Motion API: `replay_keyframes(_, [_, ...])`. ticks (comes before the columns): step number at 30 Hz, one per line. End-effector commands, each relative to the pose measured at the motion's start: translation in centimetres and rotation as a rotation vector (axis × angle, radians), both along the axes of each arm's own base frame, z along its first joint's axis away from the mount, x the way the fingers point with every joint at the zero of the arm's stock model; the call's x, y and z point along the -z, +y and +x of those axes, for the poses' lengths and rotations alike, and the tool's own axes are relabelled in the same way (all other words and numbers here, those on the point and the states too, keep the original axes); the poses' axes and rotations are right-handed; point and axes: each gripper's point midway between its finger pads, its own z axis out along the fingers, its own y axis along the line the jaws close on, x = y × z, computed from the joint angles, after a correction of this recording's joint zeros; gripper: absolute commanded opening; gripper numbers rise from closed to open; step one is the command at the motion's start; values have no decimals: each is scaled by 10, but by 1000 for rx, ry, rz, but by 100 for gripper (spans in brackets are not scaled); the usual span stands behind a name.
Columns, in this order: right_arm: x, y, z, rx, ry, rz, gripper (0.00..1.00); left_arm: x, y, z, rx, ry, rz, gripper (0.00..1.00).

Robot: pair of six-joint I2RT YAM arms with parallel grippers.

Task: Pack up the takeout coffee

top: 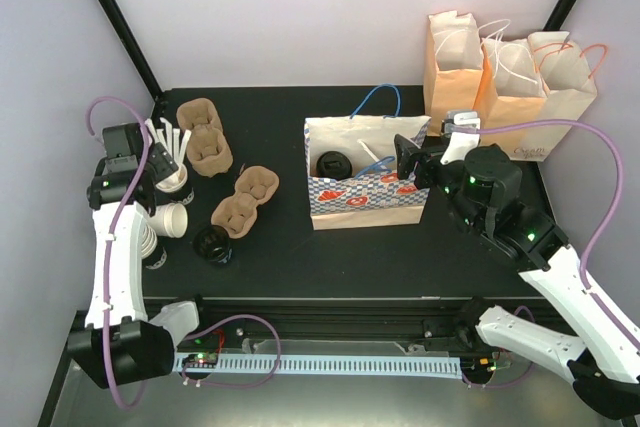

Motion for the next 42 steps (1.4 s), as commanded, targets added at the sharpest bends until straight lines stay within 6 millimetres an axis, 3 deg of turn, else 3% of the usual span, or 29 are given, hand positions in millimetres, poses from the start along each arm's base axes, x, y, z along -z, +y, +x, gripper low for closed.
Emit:
replay_keyframes(1, [-10, 1, -2, -10, -23, 9, 100, 7, 2, 7, -38, -10, -72, 74])
replay_keyframes(9, [-12, -3, -3, 1, -34, 7, 100, 18, 0, 10, -44, -4, -115, 45])
replay_keyframes(12, [-13, -3, -3, 1, -39, 10, 100, 23, -4, 11, -32, 4, -143, 39])
replay_keyframes(20, [-11, -1, -3, -8, -30, 12, 100, 34, -7, 11, -37, 36, -183, 35])
replay_keyframes(25, [-12, -2, -3, -2, -33, 13, 100, 35, -4, 9, -56, 58, -176, 14])
replay_keyframes(28, [-12, -2, -3, -4, -31, 16, 100, 33, -3, 7, -64, 58, -172, 7])
replay_keyframes(31, [-11, 0, -2, -8, -27, 16, 100, 27, -2, 6, -67, 43, -165, 2])
replay_keyframes(42, [-9, 2, -2, -14, -20, 20, 100, -26, -8, 1, -1, -36, -121, 2])
